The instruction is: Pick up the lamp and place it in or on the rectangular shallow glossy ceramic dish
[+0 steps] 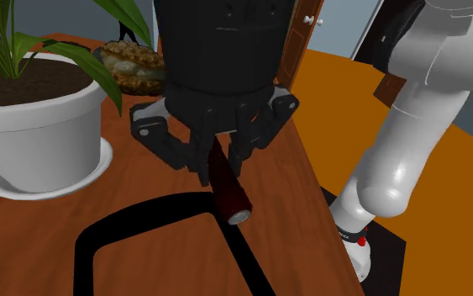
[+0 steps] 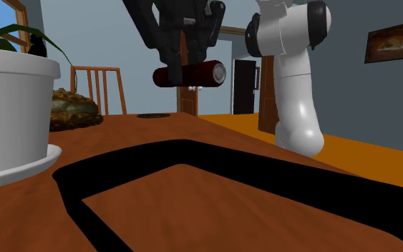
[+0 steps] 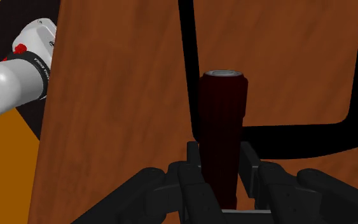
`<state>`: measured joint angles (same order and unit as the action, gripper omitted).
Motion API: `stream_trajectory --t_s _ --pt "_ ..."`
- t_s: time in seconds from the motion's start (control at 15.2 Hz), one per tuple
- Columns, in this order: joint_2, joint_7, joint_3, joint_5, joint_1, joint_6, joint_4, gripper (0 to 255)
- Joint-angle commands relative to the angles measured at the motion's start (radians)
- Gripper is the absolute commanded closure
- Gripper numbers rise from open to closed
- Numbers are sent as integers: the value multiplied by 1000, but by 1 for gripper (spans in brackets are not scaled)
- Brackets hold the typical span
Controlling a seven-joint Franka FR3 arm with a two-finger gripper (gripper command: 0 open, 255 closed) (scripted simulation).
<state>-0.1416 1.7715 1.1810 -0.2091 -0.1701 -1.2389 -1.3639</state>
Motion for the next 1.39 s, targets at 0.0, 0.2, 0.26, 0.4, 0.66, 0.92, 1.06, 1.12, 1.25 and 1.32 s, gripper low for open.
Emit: stream_trajectory --t_s 0.0,0.2,0.26,0.4,0.66,0.92,1.06,1.12,1.25,1.32 --pt "-126 118 13 -101 -134 43 88 255" --pt "-261 222 -36 -206 -353 112 237 255" --pt "-304 248 -55 -240 -428 137 297 255" --pt "-380 281 -93 -302 -565 189 420 255" --pt "-340 288 -67 -257 -477 100 282 255" --pt "-312 291 -47 -228 -409 24 173 255" --pt "-300 292 -39 -217 -382 -12 124 255" --pt "-295 293 -36 -212 -369 -29 102 255" --pt "-286 293 -30 -203 -346 -63 58 255" --pt "-286 293 -30 -203 -346 -63 57 255"
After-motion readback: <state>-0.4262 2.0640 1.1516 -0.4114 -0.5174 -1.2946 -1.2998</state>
